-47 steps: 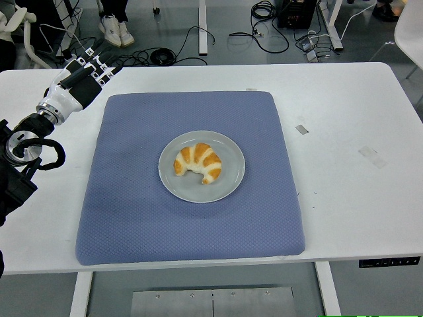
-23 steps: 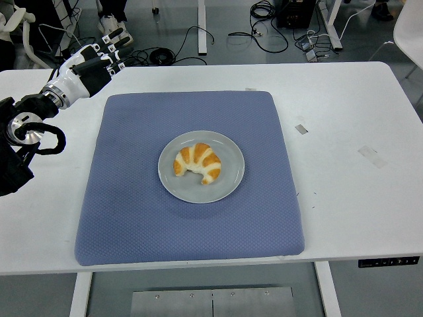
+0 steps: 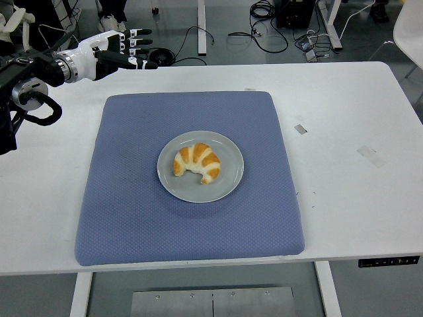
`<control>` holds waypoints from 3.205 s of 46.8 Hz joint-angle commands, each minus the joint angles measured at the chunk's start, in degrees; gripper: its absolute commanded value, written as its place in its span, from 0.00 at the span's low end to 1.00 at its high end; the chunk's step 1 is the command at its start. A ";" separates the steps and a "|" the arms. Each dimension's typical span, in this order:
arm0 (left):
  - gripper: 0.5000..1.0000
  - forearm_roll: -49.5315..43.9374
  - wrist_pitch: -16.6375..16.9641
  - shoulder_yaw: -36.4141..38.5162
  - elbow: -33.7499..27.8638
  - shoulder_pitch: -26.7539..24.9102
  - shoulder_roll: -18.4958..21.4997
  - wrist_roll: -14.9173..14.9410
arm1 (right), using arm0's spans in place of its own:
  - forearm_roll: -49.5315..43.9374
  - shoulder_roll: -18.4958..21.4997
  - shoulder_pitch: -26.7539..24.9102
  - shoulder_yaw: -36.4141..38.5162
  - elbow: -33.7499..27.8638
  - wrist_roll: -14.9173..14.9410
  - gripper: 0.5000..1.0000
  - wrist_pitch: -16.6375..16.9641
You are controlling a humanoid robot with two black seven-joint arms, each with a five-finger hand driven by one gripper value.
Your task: Place the bread on the table
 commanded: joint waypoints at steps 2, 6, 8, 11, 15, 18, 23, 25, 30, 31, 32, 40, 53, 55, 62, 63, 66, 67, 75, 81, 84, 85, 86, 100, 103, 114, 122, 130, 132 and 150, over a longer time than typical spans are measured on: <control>0.90 4.05 5.97 0.62 -4.46 -0.59 0.01 -0.07 | 0.03 0.00 0.06 0.00 0.00 0.01 1.00 0.00; 0.91 11.17 8.97 0.62 -11.14 -0.59 1.15 -0.33 | 0.03 0.00 -0.03 0.00 0.00 0.01 1.00 0.00; 0.91 14.42 9.85 0.53 -14.04 -0.59 2.11 -0.42 | 0.03 0.00 -0.03 0.00 0.00 0.01 1.00 0.00; 0.93 17.24 10.11 0.36 -18.26 -0.68 3.87 -0.33 | 0.03 0.00 -0.03 0.00 0.00 0.01 1.00 0.00; 0.95 18.66 9.94 0.18 -21.96 -1.21 5.80 -0.24 | -0.06 0.00 -0.03 0.00 0.00 0.01 1.00 0.00; 0.95 18.83 9.41 0.79 -23.54 -2.00 6.42 -0.25 | 0.03 0.00 0.06 0.00 0.00 0.01 1.00 0.00; 0.95 22.51 8.45 1.67 -28.54 -2.18 8.44 -0.07 | -0.06 0.00 -0.03 0.00 0.00 0.01 1.00 0.00; 0.95 25.41 8.44 1.76 -30.92 -2.26 9.32 0.10 | 0.03 0.00 0.06 -0.09 0.00 0.01 1.00 0.00; 0.95 32.09 8.62 1.85 -36.10 -2.26 10.64 1.33 | -0.06 0.00 0.06 0.00 0.00 0.01 1.00 0.00; 0.95 33.15 8.62 1.85 -36.90 -2.35 10.90 1.95 | 0.03 0.00 0.06 0.00 0.00 0.01 1.00 0.00; 0.95 33.94 8.62 1.85 -37.51 -2.44 11.25 2.65 | 0.03 0.00 -0.03 0.00 0.00 0.01 1.00 0.00; 0.95 35.53 8.62 2.11 -38.66 -3.93 11.61 6.26 | -0.06 0.00 0.06 0.00 0.00 0.01 1.00 0.00; 0.95 38.61 7.92 4.57 -46.13 -5.43 11.70 6.35 | -0.06 0.00 -0.03 0.00 0.00 0.01 1.00 0.00; 0.95 38.78 7.92 5.45 -46.57 -5.52 11.70 6.35 | 0.03 0.00 -0.03 0.00 0.00 0.01 1.00 0.00; 0.95 38.87 7.92 7.74 -46.49 -5.52 11.17 6.43 | 0.03 0.00 -0.03 0.00 0.00 0.01 1.00 0.00; 0.95 38.96 7.92 7.83 -46.40 -5.52 11.08 6.43 | 0.03 0.00 -0.03 0.00 0.00 0.01 1.00 0.00; 0.95 39.13 8.01 8.97 -46.05 -5.43 10.91 6.43 | -0.06 0.00 -0.03 -0.09 0.00 0.01 1.00 0.00; 0.95 39.31 8.01 9.49 -45.96 -5.52 10.91 6.43 | 0.03 0.00 0.06 0.00 0.00 0.01 1.00 0.00; 0.95 39.40 8.01 10.11 -45.96 -5.08 10.03 6.43 | 0.03 0.00 -0.03 0.00 0.00 0.01 1.00 0.00; 0.95 39.31 8.01 10.20 -45.87 -4.55 10.03 6.26 | 0.03 0.00 -0.03 0.00 0.00 0.01 1.00 0.00; 0.95 39.40 8.01 10.29 -45.78 -4.38 9.94 5.82 | 0.03 0.00 -0.03 0.00 0.00 0.01 1.00 0.00; 0.95 39.40 8.09 10.29 -45.78 -4.29 9.94 5.73 | 0.03 0.00 -0.03 0.00 0.00 0.01 1.00 0.00; 0.95 39.40 8.09 10.20 -45.70 -4.03 9.94 5.73 | 0.03 0.00 -0.03 0.00 0.00 0.01 1.00 0.00; 0.95 39.66 8.71 10.29 -44.64 -2.88 8.27 5.64 | 0.03 0.00 0.06 0.00 0.00 0.01 1.00 0.00; 0.95 39.66 8.71 10.20 -44.38 -2.79 7.92 5.64 | -0.06 0.00 0.06 0.00 0.00 0.01 1.00 0.00; 0.94 39.66 8.88 10.20 -43.50 -2.00 6.69 5.64 | 0.03 0.00 -0.03 0.00 0.00 0.01 1.00 0.00; 0.94 39.66 10.11 10.29 -43.32 -1.12 6.34 5.64 | 0.03 0.00 -0.03 -0.09 0.00 0.01 1.00 0.00; 0.81 39.84 10.73 10.29 -43.06 -0.51 6.25 5.47 | -0.06 0.00 -0.03 0.00 0.00 0.01 1.00 0.00; 0.72 40.27 11.34 10.29 -42.88 -0.51 6.16 5.47 | 0.03 0.00 -0.03 0.00 0.00 0.01 1.00 0.00; 0.00 43.09 12.40 10.29 -41.21 -0.51 5.46 5.47 | 0.03 0.00 -0.03 0.00 0.00 0.01 1.00 0.00</control>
